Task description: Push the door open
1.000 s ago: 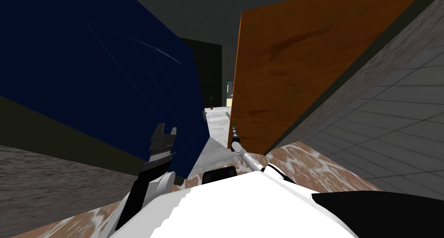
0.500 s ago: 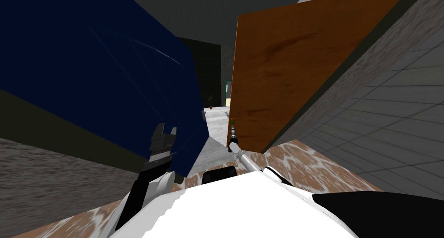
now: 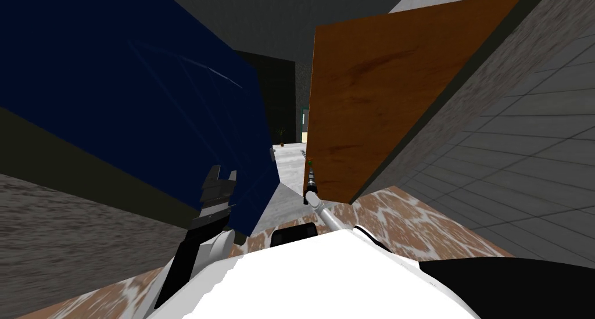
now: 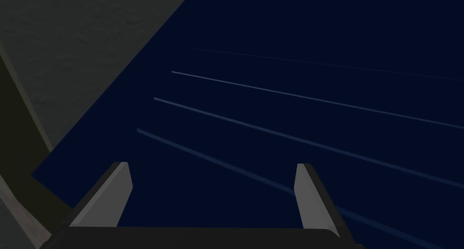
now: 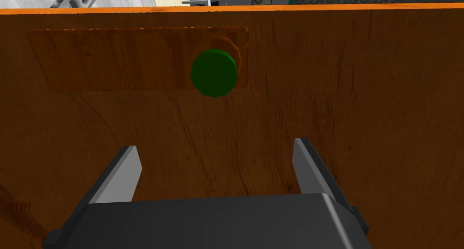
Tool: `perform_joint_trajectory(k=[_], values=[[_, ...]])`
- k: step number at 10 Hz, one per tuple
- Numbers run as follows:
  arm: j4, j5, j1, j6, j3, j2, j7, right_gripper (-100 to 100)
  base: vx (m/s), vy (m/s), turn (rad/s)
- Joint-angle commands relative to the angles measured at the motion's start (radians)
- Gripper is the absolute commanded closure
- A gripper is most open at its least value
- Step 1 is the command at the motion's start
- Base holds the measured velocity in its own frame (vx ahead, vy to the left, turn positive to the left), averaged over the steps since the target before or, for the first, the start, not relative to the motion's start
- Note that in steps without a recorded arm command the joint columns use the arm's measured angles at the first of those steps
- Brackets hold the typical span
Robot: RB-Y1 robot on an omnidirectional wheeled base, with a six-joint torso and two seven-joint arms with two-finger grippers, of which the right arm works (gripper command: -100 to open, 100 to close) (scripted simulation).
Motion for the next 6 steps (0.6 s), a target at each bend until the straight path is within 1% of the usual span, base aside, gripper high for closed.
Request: perform_joint_trajectory(k=[1,3,4,6], values=[[0.002,-0.001,-0.002,0.000,-0.003,-0.004,-0.003,-100,0.114,-0.034,0.018],[0.005,-0.003,-0.005,-0.001,-0.006,-0.007,-0.005,-100,0.174,-0.033,0.024],[0.007,-0.004,-0.006,-0.001,-0.008,-0.010,-0.007,-100,0.234,-0.027,0.018],[0.011,-0.006,-0.010,-0.001,-0.013,-0.015,-0.011,-100,0.232,-0.076,0.027]])
